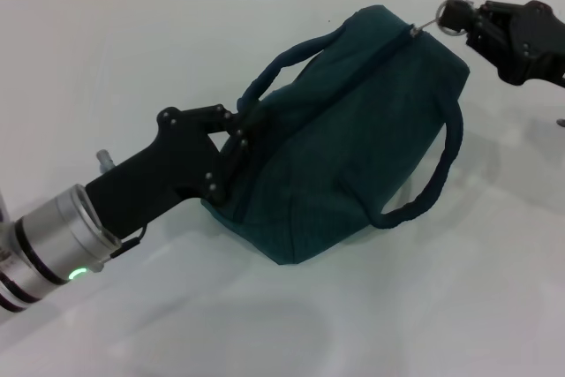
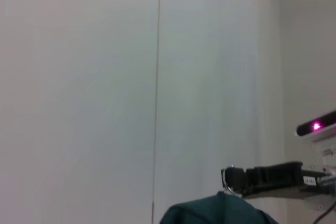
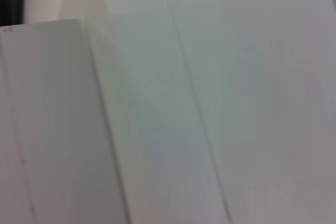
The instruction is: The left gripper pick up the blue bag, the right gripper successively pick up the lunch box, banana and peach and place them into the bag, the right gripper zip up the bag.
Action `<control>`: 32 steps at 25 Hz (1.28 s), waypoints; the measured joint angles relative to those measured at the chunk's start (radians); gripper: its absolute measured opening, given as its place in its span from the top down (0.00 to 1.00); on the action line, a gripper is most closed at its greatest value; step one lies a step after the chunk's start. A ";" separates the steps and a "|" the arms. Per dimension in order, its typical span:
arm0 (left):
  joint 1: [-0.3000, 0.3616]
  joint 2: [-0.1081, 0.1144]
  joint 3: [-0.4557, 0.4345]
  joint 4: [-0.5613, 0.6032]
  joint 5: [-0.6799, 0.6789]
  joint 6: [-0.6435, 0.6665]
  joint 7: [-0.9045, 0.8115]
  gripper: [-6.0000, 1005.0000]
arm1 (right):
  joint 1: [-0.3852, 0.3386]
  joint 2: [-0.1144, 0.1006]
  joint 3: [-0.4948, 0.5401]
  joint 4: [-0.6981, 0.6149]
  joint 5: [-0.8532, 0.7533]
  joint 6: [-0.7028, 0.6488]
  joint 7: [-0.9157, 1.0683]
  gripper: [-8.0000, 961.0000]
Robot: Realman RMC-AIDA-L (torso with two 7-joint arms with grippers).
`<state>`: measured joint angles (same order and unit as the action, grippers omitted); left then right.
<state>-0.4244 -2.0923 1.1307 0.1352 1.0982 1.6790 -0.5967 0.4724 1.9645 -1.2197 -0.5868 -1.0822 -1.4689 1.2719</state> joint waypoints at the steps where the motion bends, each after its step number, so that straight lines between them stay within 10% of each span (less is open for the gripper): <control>1: 0.001 0.000 -0.001 0.000 -0.003 0.000 0.000 0.94 | -0.004 0.001 0.005 -0.001 -0.001 0.015 -0.003 0.98; 32: 0.021 0.022 -0.004 0.029 -0.119 -0.010 -0.052 0.93 | -0.066 0.027 0.025 0.065 -0.007 0.233 -0.142 0.98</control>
<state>-0.4035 -2.0704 1.1269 0.1643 0.9791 1.6691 -0.6488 0.4060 1.9911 -1.1944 -0.5217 -1.0891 -1.2354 1.1300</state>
